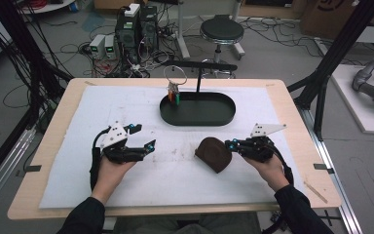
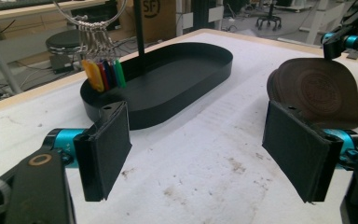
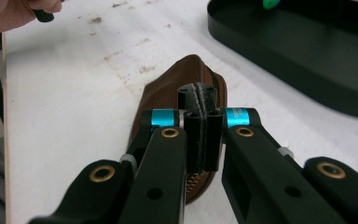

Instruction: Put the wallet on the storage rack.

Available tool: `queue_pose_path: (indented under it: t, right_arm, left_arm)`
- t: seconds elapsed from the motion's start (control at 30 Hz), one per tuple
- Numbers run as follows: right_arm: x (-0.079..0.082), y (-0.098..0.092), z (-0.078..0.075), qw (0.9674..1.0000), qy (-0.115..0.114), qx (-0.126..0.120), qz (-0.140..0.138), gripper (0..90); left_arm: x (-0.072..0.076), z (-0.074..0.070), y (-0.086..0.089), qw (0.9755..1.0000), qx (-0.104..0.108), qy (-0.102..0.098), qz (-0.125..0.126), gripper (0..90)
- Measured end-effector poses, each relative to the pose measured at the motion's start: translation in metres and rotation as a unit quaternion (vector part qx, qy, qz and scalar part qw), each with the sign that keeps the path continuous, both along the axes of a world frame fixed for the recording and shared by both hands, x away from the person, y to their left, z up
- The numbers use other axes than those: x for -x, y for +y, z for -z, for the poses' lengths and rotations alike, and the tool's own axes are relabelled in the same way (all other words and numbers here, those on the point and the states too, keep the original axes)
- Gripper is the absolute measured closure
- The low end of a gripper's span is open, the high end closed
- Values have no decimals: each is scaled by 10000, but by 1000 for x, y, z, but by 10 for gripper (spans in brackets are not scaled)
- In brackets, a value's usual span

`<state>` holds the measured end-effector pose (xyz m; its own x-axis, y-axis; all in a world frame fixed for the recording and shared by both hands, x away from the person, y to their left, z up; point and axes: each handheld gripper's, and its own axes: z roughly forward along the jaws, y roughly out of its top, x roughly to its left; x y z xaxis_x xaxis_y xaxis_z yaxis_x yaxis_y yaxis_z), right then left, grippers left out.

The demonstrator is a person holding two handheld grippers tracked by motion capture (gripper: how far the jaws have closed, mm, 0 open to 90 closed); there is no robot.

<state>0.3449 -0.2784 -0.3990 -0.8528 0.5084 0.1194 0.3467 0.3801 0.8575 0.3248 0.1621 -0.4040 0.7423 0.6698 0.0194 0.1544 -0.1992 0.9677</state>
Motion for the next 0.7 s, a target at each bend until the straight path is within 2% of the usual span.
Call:
queue_pose_path:
  t: [0.23, 0.33, 0.43, 0.57, 0.7]
  right_arm:
    - [6, 11, -6, 9993, -281, 96, -241, 900]
    - [8, 13, -7, 9985, -344, 70, -420, 900]
    - [9, 14, -7, 9979, -378, 56, -515, 900]
    - [11, 17, -8, 9973, -390, 64, -626, 900]
    - [11, 18, -7, 9965, -412, 59, -721, 900]
  left_arm:
    - [-1, 1, -9, 9996, 71, 97, 259, 231]
    - [-4, 2, -18, 9977, 148, 264, 604, 236]
    - [-9, 3, -32, 9954, 69, 363, 885, 235]
    - [-17, 2, -52, 9898, 108, 572, 1302, 236]
    - [-25, 6, -71, 9815, 70, 794, 1738, 250]
